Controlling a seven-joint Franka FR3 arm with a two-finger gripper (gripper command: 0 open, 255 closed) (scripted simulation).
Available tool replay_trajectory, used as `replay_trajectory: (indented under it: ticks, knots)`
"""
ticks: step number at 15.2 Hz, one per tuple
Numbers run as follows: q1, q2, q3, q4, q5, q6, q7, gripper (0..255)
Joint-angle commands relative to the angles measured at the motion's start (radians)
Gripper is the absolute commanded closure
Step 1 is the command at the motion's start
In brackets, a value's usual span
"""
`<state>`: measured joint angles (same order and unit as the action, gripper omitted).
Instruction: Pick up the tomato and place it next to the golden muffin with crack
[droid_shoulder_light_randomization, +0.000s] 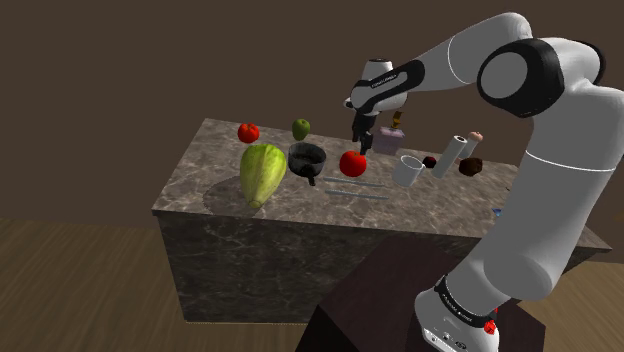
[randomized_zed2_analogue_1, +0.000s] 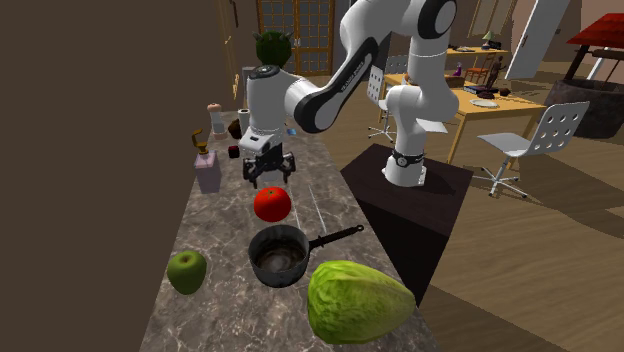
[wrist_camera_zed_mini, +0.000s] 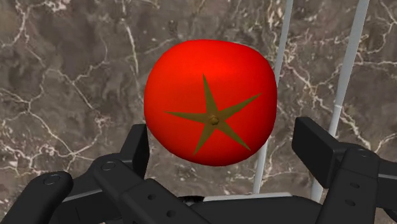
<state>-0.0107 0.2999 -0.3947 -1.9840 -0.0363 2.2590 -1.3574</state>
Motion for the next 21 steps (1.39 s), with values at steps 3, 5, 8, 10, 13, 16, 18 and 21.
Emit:
replay_trajectory:
  ticks: [3,5,8,10,13,16,18,21]
  knots:
    - [-0.007,0.025,0.003,-0.007,0.010,0.033,-0.008,0]
    - [-0.007,0.025,0.003,-0.007,0.010,0.032,-0.008,0]
    - [-0.007,0.025,0.003,-0.007,0.010,0.032,-0.008,0]
    - [-0.007,0.025,0.003,-0.007,0.010,0.032,-0.008,255]
    - [-0.007,0.025,0.003,-0.007,0.010,0.033,-0.008,255]
    - [-0.007,0.026,0.003,-0.007,0.010,0.032,-0.007,255]
    - [-0.007,0.026,0.003,-0.006,0.011,0.032,-0.008,255]
    - [-0.004,0.009,0.000,0.000,0.004,0.010,-0.006,255]
